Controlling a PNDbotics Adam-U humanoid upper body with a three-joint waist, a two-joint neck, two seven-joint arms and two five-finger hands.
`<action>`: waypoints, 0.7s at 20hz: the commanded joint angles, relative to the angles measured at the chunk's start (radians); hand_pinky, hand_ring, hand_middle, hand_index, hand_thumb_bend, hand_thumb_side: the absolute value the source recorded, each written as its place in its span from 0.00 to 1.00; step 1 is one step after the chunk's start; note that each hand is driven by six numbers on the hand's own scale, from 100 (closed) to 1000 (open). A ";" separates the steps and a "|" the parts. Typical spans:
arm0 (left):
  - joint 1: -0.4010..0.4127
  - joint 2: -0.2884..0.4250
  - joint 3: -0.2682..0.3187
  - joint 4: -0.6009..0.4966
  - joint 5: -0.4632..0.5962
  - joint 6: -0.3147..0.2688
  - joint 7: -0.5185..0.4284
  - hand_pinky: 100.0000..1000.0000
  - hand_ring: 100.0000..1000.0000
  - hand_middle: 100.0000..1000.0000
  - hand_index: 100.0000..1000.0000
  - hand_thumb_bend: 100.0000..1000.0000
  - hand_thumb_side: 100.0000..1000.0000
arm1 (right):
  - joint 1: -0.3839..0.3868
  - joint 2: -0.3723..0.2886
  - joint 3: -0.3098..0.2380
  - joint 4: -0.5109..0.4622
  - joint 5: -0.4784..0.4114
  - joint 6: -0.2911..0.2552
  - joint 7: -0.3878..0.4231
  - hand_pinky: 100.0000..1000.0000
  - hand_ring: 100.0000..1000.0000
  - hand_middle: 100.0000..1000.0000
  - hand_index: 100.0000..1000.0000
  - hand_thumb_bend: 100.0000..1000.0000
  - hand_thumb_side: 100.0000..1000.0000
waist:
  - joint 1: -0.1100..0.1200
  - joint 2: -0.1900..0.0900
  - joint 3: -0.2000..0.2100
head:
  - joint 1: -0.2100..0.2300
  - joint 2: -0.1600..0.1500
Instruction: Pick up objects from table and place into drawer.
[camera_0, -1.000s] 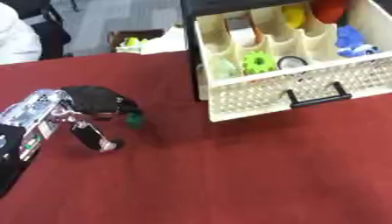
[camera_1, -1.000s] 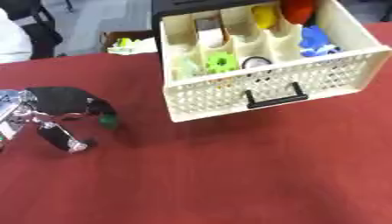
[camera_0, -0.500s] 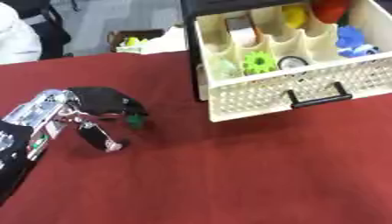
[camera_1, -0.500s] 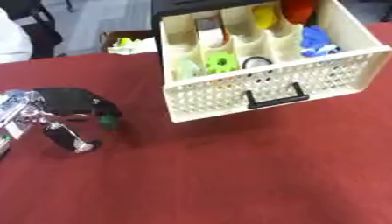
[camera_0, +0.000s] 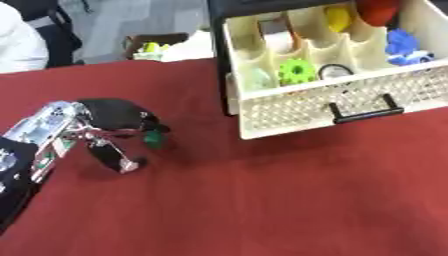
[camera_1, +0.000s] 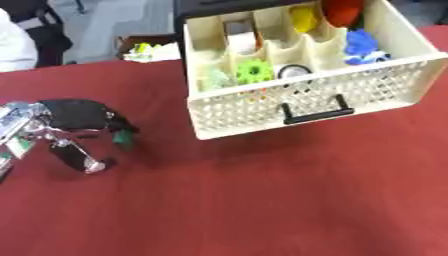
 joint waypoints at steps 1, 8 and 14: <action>-0.023 0.014 0.007 -0.009 -0.004 0.005 0.002 0.77 0.80 0.74 0.96 0.11 0.40 | -0.011 -0.015 -0.009 -0.016 0.005 0.005 -0.001 0.65 0.67 0.54 0.66 0.00 1.00 | -0.010 -0.018 0.001 | -0.001 -0.009; -0.024 0.011 0.005 -0.007 0.001 0.014 0.008 0.73 0.75 0.66 0.90 0.06 0.31 | -0.011 -0.015 -0.010 -0.016 0.003 0.008 -0.001 0.65 0.67 0.54 0.66 0.00 1.00 | -0.009 -0.018 -0.001 | -0.001 -0.011; -0.024 0.007 0.005 -0.005 0.005 0.021 0.015 0.69 0.72 0.62 0.87 0.03 0.27 | -0.014 -0.014 -0.012 -0.016 0.003 0.011 -0.002 0.65 0.67 0.54 0.66 0.00 1.00 | -0.008 -0.016 -0.004 | -0.002 -0.012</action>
